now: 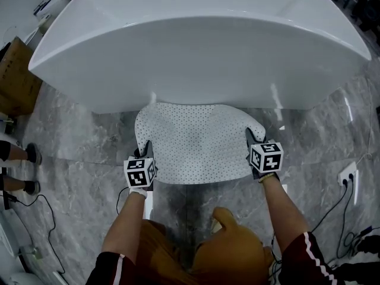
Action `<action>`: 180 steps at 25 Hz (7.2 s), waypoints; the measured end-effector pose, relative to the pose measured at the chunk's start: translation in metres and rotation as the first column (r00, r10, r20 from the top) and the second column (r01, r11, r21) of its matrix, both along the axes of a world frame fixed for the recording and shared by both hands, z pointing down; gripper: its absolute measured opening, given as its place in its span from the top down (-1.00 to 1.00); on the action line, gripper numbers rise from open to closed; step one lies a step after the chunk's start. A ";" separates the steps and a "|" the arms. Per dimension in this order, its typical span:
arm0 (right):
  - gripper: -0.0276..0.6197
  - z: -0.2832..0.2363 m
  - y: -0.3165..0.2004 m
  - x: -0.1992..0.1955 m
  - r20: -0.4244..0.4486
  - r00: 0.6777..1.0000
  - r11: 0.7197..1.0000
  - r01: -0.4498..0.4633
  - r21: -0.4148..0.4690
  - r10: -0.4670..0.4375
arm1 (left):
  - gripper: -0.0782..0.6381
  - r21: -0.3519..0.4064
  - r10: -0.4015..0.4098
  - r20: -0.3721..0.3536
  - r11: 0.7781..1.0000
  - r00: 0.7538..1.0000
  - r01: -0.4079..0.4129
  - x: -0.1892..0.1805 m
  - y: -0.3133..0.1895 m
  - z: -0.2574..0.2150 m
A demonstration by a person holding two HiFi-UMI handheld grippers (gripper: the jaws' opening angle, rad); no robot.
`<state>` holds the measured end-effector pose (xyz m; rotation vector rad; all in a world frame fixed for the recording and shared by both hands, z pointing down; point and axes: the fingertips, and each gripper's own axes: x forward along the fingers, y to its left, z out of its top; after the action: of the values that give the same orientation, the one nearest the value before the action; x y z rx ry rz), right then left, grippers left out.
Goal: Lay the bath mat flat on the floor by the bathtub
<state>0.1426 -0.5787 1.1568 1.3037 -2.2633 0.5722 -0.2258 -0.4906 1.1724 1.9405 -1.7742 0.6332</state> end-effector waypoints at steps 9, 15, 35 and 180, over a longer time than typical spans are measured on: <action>0.82 0.030 -0.011 0.000 0.010 1.000 0.999 0.005 -0.042 -0.005 | 0.72 -0.036 -0.004 0.025 0.999 1.000 0.005 0.002 -0.008 0.024; 0.81 0.047 -0.012 0.010 -0.016 1.000 0.997 -0.022 -0.075 0.020 | 0.72 -0.064 0.014 0.047 0.998 0.999 -0.011 0.005 -0.011 0.033; 0.48 0.015 -0.011 0.069 -0.094 0.976 0.981 -0.193 0.034 0.195 | 0.72 -0.072 0.047 0.021 0.996 0.999 -0.045 0.021 -0.003 0.039; 0.48 -0.927 0.501 -0.006 0.130 0.984 0.860 -0.169 0.482 0.121 | 0.53 0.610 0.214 -0.135 0.787 0.967 -0.088 0.035 0.430 -0.932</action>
<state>0.1363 -0.0776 0.2297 1.7315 -2.5037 0.0960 -0.1907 -0.0607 0.2400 2.4737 -1.8422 -0.1222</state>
